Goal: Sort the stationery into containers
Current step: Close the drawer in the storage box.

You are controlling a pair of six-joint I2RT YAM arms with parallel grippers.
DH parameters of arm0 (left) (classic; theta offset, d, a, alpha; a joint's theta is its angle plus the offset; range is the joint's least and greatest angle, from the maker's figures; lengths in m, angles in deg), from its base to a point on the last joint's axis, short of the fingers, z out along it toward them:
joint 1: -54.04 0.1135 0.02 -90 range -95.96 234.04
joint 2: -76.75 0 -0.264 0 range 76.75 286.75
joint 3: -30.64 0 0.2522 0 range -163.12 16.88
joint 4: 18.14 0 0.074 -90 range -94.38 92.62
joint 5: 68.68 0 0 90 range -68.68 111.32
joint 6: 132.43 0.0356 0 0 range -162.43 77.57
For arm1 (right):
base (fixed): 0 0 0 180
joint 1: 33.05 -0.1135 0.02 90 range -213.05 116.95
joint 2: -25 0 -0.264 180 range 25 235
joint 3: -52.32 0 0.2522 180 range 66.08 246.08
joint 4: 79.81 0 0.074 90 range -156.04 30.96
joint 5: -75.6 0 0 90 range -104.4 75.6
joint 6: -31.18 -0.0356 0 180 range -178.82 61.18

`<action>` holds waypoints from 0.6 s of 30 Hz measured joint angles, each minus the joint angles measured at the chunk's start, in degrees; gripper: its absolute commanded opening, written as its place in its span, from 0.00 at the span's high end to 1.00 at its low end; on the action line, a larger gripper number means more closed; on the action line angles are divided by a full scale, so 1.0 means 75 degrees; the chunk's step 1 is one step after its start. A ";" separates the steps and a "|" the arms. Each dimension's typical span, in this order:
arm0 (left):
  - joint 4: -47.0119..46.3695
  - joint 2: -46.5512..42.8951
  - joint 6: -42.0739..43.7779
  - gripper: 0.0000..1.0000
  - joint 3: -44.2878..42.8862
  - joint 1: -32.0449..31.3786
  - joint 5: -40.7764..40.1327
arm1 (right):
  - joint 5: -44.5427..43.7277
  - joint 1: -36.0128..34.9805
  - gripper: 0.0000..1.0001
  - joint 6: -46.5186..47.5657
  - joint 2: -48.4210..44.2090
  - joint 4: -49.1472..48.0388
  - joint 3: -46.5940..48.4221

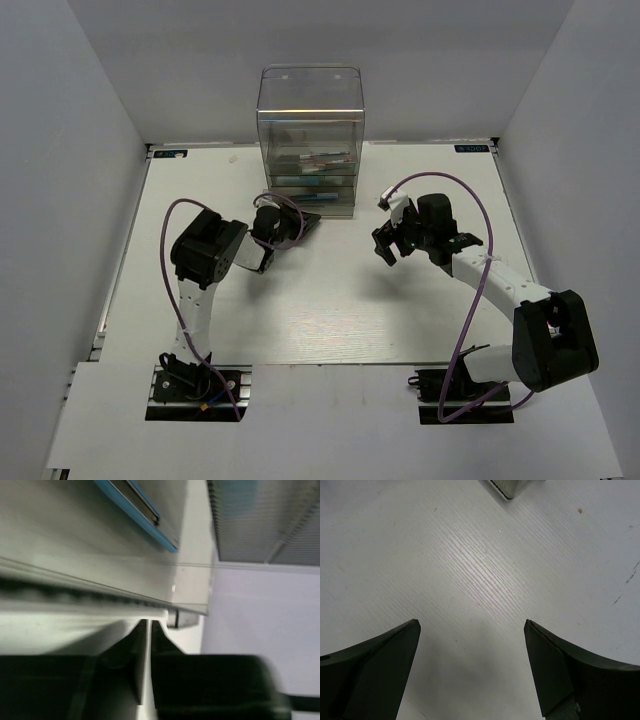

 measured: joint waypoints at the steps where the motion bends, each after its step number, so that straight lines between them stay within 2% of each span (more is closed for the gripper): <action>1: 0.0347 -0.0055 0.0050 0.69 -0.0105 0.0000 -0.0055 | 0.0000 0.0003 0.10 0.0000 0.0000 0.0000 0.0000; 3: 0.0927 -0.0198 0.0128 0.55 -0.0256 0.0000 -0.0204 | 0.0000 0.0006 0.10 0.0000 0.0000 0.0000 0.0000; 6: 0.1352 -0.0353 0.0184 0.46 -0.0338 0.0000 -0.0399 | 0.0003 0.0012 0.10 0.0000 0.0000 0.0000 0.0000; 14: 0.1679 -0.0487 0.0181 0.42 -0.0460 -0.0003 -0.1011 | 0.0003 0.0026 0.10 0.0000 0.0000 0.0000 0.0000; 18: 0.2317 -0.0487 0.0131 0.40 -0.0898 -0.0020 -0.1346 | 0.0000 0.0026 0.10 -0.0006 0.0000 0.0000 0.0000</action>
